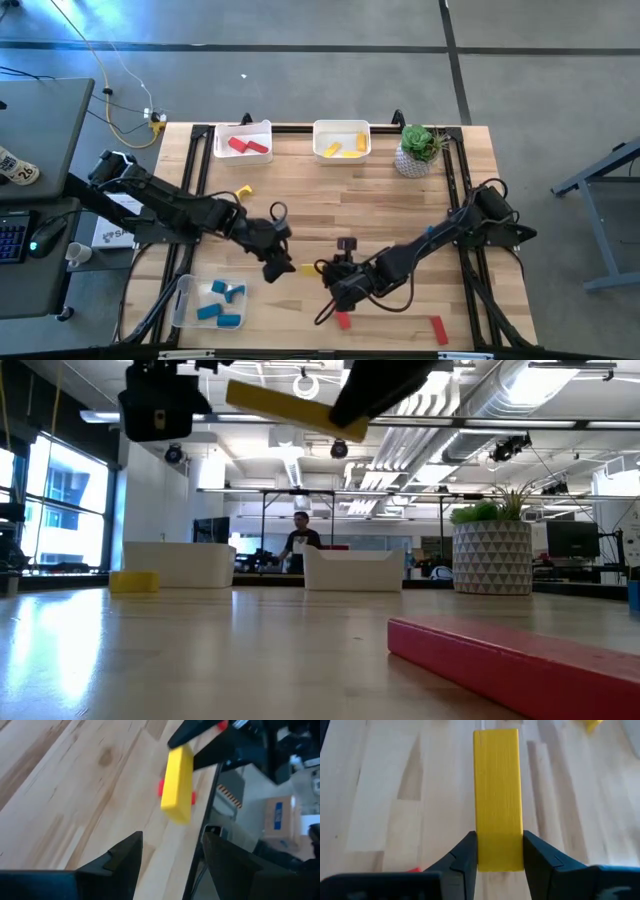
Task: Sort & place blocks by color
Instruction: Put the yellow block into the right white bin
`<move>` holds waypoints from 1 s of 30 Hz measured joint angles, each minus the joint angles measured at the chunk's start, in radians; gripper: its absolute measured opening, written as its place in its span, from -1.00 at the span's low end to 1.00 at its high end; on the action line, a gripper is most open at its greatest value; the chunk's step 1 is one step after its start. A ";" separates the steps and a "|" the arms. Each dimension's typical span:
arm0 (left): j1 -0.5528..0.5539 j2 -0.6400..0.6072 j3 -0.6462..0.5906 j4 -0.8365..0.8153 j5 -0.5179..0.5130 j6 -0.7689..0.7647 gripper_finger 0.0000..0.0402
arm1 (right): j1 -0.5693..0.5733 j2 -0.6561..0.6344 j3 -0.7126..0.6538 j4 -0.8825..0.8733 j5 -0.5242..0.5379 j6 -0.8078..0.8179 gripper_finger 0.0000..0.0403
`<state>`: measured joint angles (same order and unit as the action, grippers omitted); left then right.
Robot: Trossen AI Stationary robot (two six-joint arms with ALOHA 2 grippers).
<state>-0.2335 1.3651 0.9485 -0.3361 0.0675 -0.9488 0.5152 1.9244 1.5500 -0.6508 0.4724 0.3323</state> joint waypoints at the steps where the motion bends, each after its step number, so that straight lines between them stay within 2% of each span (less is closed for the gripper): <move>1: 0.003 0.000 0.000 0.014 0.000 0.001 -0.02 | 0.000 0.000 0.007 -0.001 0.006 -0.012 -0.49; 14: 0.038 0.000 0.000 0.053 -0.019 0.002 -0.02 | 0.000 -0.001 0.067 -0.007 0.086 -0.113 -0.49; 21: 0.044 0.000 0.000 0.057 -0.031 0.012 -0.03 | -0.036 -0.001 0.072 -0.005 0.103 -0.135 -0.49; 30: 0.043 0.000 0.000 0.075 -0.079 0.061 -0.30 | -0.059 -0.001 0.072 -0.003 0.106 -0.162 -0.49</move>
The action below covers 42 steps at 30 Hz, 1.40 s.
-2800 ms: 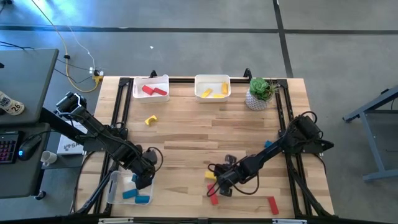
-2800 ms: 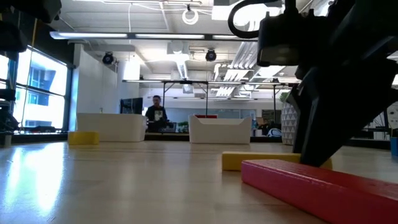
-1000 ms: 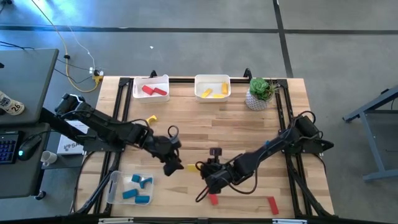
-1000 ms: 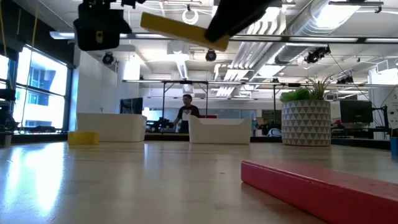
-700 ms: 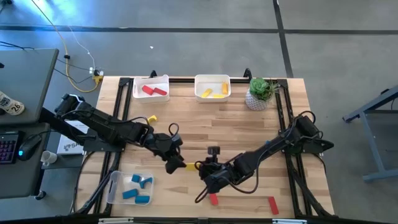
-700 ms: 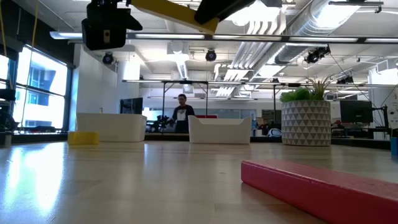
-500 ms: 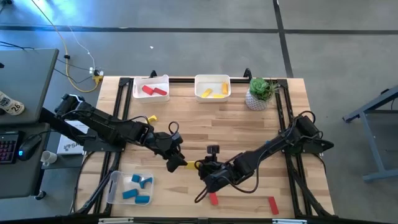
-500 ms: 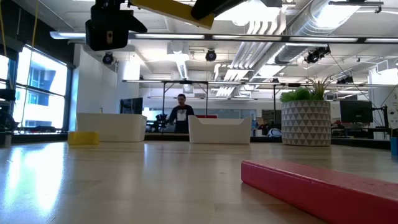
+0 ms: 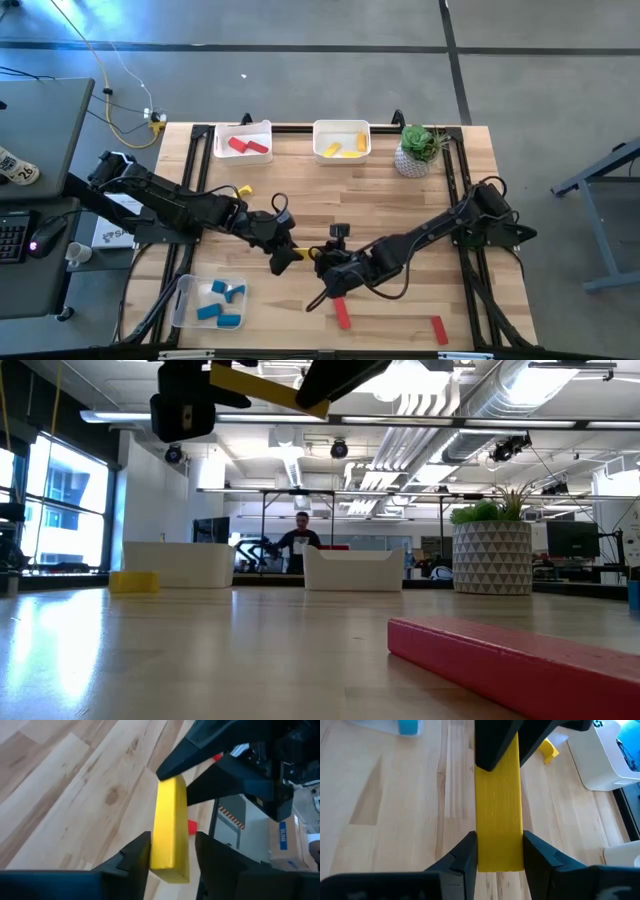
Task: Sort & place blocks by color
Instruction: Put the yellow block into the right white bin
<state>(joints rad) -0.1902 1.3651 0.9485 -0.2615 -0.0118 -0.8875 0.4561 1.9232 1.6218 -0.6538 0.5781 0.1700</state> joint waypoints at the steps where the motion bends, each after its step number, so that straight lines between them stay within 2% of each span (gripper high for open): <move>1: 0.000 0.000 0.000 0.000 -0.001 0.001 -0.34 | 0.000 0.000 0.000 0.000 0.000 0.000 -0.49; 9: -0.003 0.000 0.000 0.000 -0.004 0.009 -0.65 | -0.005 0.000 0.000 -0.005 0.010 -0.007 -0.49; 13: -0.006 0.000 0.000 -0.002 -0.008 0.014 -0.74 | -0.005 0.000 0.000 -0.005 0.014 -0.028 -0.47; 23: -0.007 0.000 0.000 -0.004 -0.072 0.092 -0.78 | -0.025 0.000 0.000 0.002 0.023 -0.059 -0.16; 29: -0.005 0.000 0.000 -0.003 -0.152 0.149 -0.78 | -0.059 -0.001 0.000 0.002 0.025 -0.091 0.00; 33: 0.011 0.000 0.000 -0.003 -0.167 0.175 -0.78 | -0.076 -0.014 0.000 -0.008 0.024 -0.088 0.03; 42: 0.066 0.000 0.000 0.004 -0.240 0.273 -0.78 | -0.077 -0.104 0.000 -0.065 0.024 0.037 0.04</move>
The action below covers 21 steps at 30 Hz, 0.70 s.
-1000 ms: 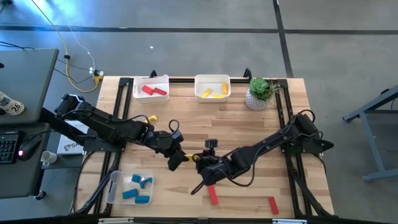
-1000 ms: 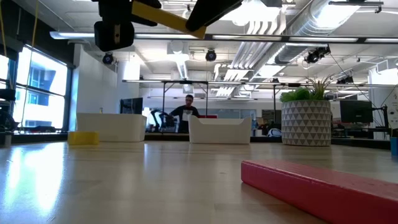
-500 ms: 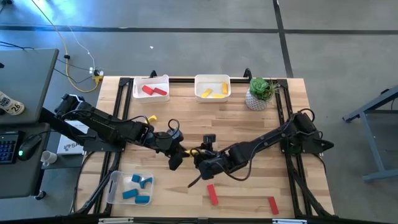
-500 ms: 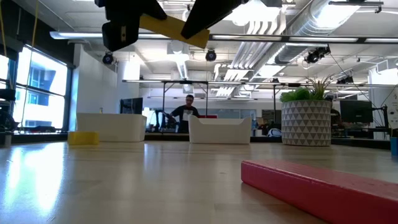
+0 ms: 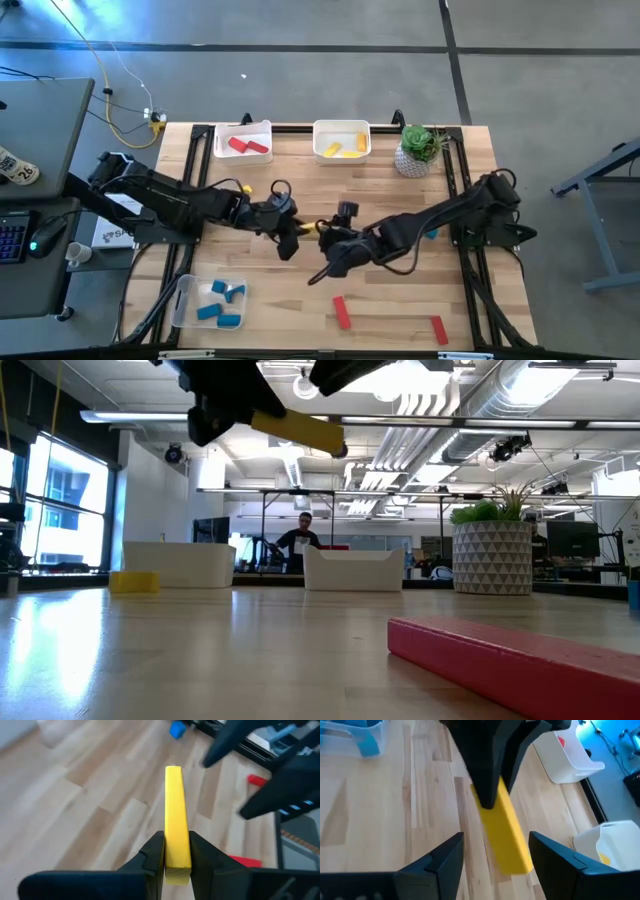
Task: Sort & place blocks by color
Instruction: Put the yellow block into the right white bin
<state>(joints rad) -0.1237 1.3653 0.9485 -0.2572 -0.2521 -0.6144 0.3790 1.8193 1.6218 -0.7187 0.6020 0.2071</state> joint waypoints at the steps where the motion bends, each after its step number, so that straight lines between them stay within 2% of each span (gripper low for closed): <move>1: 0.010 0.000 0.000 0.000 -0.004 0.014 -0.78 | 0.000 -0.009 0.000 -0.014 0.001 0.022 0.04; 6: 0.077 0.000 0.000 0.003 -0.040 0.097 -0.78 | 0.000 -0.044 0.000 -0.052 -0.009 0.126 0.04; 13: 0.224 0.000 0.000 0.048 -0.050 0.245 -0.78 | 0.014 -0.048 0.000 -0.044 -0.061 0.168 0.04; 18: 0.348 0.000 0.000 0.079 -0.044 0.337 -0.78 | 0.020 -0.048 0.000 -0.048 -0.068 0.234 0.04; 21: 0.423 0.000 0.000 0.122 0.001 0.391 -0.78 | 0.024 -0.047 0.000 -0.049 -0.068 0.259 0.04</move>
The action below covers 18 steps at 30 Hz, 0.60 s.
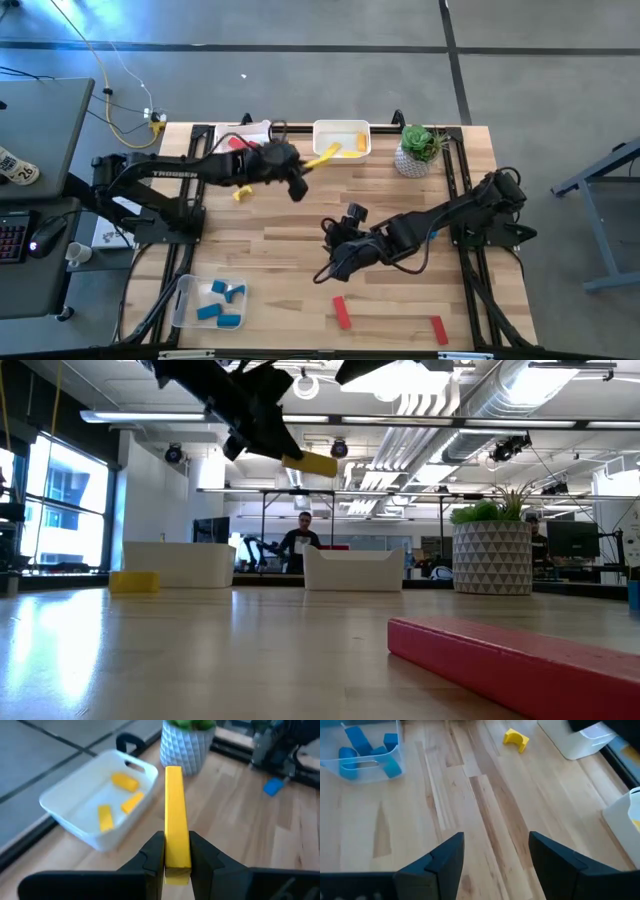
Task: Sort & place blocks by color
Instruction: Put the yellow block into the right white bin
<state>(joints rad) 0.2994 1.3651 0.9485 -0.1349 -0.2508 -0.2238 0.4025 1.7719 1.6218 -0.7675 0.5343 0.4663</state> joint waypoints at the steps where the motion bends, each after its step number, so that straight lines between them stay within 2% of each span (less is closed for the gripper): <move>1: 0.024 0.000 0.000 0.018 0.020 0.016 -0.78 | 0.001 0.000 0.000 -0.001 0.000 0.012 0.04; 9: 0.199 0.032 0.002 0.158 0.149 0.096 -0.78 | 0.013 0.001 0.000 0.001 0.012 0.057 0.04; 13: 0.255 0.105 0.057 0.163 0.199 0.107 -0.78 | 0.012 0.001 0.000 0.001 0.012 0.077 0.04; 18: 0.302 0.227 0.159 0.159 0.206 0.142 -0.78 | 0.012 0.001 0.000 0.001 0.012 0.091 0.04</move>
<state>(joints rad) 0.6017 1.5925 1.1073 0.0236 -0.0444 -0.0822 0.4149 1.7729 1.6218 -0.7670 0.5463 0.5576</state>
